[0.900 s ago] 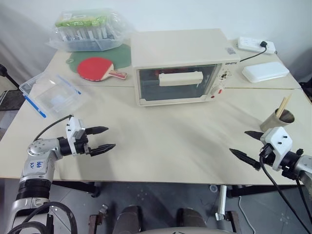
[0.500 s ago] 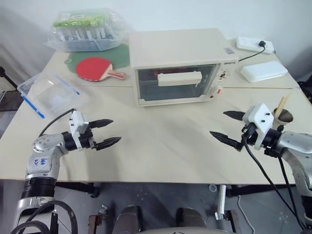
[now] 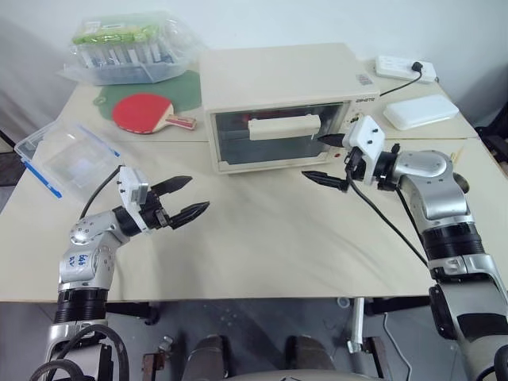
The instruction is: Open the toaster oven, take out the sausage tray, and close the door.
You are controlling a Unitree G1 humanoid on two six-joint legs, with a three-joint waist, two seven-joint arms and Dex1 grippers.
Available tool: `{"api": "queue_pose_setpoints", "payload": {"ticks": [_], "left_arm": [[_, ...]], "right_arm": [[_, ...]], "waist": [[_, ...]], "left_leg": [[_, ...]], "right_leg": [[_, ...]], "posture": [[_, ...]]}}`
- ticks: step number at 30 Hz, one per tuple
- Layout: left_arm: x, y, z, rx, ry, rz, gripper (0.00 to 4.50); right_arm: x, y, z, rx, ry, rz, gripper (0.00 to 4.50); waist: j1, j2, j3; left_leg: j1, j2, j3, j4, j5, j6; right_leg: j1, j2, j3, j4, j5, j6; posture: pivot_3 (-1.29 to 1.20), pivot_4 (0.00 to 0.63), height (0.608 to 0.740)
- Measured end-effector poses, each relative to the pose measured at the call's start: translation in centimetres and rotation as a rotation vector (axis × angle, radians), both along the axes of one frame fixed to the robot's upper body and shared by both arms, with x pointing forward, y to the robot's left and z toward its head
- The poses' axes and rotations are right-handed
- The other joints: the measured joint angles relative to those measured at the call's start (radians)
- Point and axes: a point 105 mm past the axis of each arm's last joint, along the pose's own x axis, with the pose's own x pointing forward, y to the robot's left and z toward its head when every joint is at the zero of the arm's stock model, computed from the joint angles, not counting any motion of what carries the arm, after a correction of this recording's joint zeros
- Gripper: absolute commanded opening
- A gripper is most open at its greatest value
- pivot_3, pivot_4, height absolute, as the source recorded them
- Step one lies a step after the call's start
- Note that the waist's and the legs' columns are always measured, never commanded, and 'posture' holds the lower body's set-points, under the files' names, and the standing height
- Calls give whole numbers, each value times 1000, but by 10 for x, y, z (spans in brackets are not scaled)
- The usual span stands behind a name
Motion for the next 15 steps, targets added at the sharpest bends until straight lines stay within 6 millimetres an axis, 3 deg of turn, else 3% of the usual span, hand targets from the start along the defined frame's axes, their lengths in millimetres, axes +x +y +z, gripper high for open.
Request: {"api": "queue_pose_setpoints", "payload": {"ticks": [4, 15], "left_arm": [[-2, 1, 6, -19, -28, 31, 4500], [2, 15, 13, -57, -11, 99, 4500]], "right_arm": [[1, 12, 19, -10, -67, 68, 4491], [-24, 25, 13, -50, -10, 187, 4491]], "waist": [[-3, 0, 0], [-21, 1, 0]], "left_leg": [[0, 0, 0, -1, 0, 0], [1, 0, 0, -4, 0, -1]], "right_leg": [[0, 0, 0, 0, 0, 0], [-1, 0, -1, 0, 0, 0]], "posture": [[0, 150, 740], [0, 150, 740]]}}
